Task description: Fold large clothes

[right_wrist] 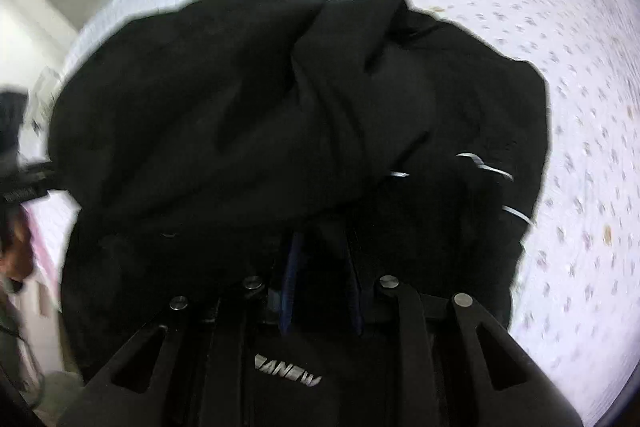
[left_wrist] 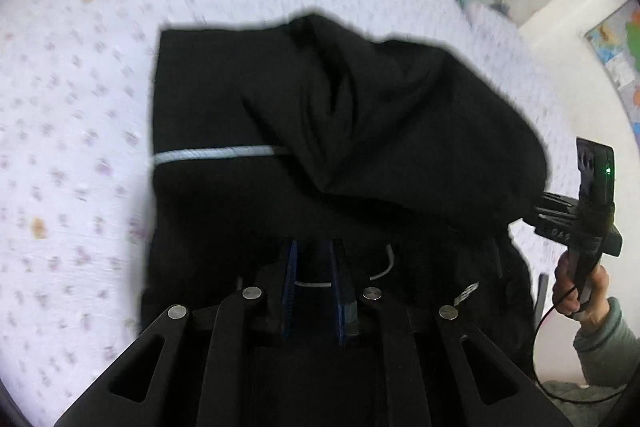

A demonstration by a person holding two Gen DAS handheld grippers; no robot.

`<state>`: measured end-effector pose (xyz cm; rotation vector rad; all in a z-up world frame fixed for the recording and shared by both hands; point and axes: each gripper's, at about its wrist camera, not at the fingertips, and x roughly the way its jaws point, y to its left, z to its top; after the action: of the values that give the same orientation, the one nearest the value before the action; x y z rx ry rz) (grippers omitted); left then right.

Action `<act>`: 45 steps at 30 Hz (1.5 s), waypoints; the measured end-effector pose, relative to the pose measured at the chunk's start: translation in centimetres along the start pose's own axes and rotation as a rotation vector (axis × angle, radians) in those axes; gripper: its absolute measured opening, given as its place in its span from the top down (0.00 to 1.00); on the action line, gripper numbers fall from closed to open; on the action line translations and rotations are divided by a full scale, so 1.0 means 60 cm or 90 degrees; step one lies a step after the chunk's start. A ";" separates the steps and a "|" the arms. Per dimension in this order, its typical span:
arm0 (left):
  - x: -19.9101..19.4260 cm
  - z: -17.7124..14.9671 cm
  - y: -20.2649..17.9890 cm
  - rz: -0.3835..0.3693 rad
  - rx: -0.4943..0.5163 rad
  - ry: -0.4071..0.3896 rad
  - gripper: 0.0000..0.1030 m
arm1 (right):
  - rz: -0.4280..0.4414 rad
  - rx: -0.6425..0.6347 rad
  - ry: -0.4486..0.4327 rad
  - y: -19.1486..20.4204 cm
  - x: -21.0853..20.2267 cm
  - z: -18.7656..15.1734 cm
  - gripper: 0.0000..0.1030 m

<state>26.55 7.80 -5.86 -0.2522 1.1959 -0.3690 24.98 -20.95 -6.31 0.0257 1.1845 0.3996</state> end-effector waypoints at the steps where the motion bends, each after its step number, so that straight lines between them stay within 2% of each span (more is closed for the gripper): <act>1: -0.029 0.010 -0.003 -0.007 -0.005 -0.029 0.84 | 0.003 0.005 -0.018 -0.002 -0.021 0.010 0.67; 2: -0.049 0.020 -0.008 -0.018 -0.007 -0.053 0.83 | 0.011 0.008 -0.044 -0.003 -0.048 0.028 0.60; 3: -0.068 0.033 -0.016 -0.034 -0.008 -0.079 0.82 | 0.020 0.009 -0.070 -0.002 -0.071 0.046 0.47; 4: -0.082 0.046 -0.025 -0.053 -0.008 -0.104 0.80 | 0.027 0.006 -0.095 0.002 -0.091 0.061 0.40; 5: -0.096 0.060 -0.039 -0.082 -0.005 -0.130 0.74 | 0.037 -0.002 -0.127 0.014 -0.112 0.084 0.28; 6: -0.103 0.074 -0.052 -0.113 -0.005 -0.149 0.62 | 0.045 -0.010 -0.144 0.024 -0.121 0.099 0.21; 8: -0.099 0.097 -0.076 -0.147 -0.009 -0.158 0.52 | 0.043 -0.029 -0.158 0.052 -0.118 0.130 0.21; 10: -0.076 0.115 -0.102 -0.147 0.009 -0.150 0.52 | 0.005 -0.041 -0.137 0.081 -0.085 0.151 0.21; 11: -0.063 0.116 -0.108 -0.141 0.014 -0.144 0.52 | -0.009 -0.044 -0.125 0.107 -0.082 0.135 0.21; 12: -0.046 0.118 -0.112 -0.134 0.012 -0.131 0.52 | -0.018 -0.040 -0.098 0.115 -0.050 0.139 0.21; 13: -0.020 0.120 -0.114 -0.131 0.002 -0.109 0.52 | -0.016 -0.033 -0.074 0.112 -0.016 0.138 0.22; 15: 0.029 0.119 -0.104 -0.142 -0.023 -0.064 0.52 | -0.013 -0.021 -0.021 0.120 0.047 0.127 0.33; 17: 0.082 0.106 -0.083 -0.136 -0.041 -0.015 0.52 | -0.033 -0.026 0.009 0.117 0.099 0.097 0.33; 19: 0.145 0.083 -0.067 -0.091 -0.046 0.049 0.55 | -0.079 -0.031 0.077 0.111 0.164 0.071 0.33; 20: 0.178 0.068 -0.053 -0.064 -0.056 0.081 0.61 | -0.092 -0.035 0.088 0.109 0.186 0.061 0.33; 21: 0.202 0.056 -0.037 -0.069 -0.081 0.094 0.62 | -0.106 -0.046 0.094 0.110 0.205 0.049 0.33; 24: 0.193 0.049 -0.021 -0.097 -0.122 0.073 0.64 | -0.109 -0.047 0.085 0.111 0.204 0.043 0.33; 29: 0.120 0.039 -0.053 -0.086 -0.084 0.032 0.64 | -0.037 -0.018 0.064 0.094 0.145 0.032 0.33; 32: 0.044 0.028 -0.070 -0.111 -0.060 -0.024 0.64 | -0.013 -0.017 0.003 0.097 0.062 0.006 0.33; 35: 0.004 0.022 -0.086 -0.126 -0.045 -0.056 0.64 | -0.020 -0.029 -0.037 0.107 0.021 -0.015 0.33; 37: 0.004 0.020 -0.088 -0.131 -0.034 -0.056 0.64 | -0.037 -0.027 -0.047 0.111 0.023 -0.021 0.33; 39: 0.032 0.014 -0.087 -0.113 -0.018 -0.042 0.64 | -0.072 -0.029 -0.044 0.123 0.044 -0.022 0.33; 42: 0.136 -0.006 -0.072 0.004 -0.014 0.044 0.62 | -0.139 -0.030 -0.005 0.112 0.111 -0.027 0.34; 43: 0.159 -0.014 -0.060 -0.002 -0.031 0.044 0.62 | -0.125 -0.012 0.005 0.103 0.131 -0.033 0.34; 44: 0.162 -0.021 -0.053 -0.018 -0.041 0.018 0.62 | -0.117 0.001 -0.003 0.099 0.138 -0.038 0.33; 45: 0.155 -0.026 -0.052 -0.025 -0.037 0.000 0.62 | -0.108 0.013 -0.030 0.094 0.139 -0.046 0.33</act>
<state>27.60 1.14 -13.19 -0.3271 1.2040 -0.3681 23.46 -13.62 -13.56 -0.0472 1.1343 0.2357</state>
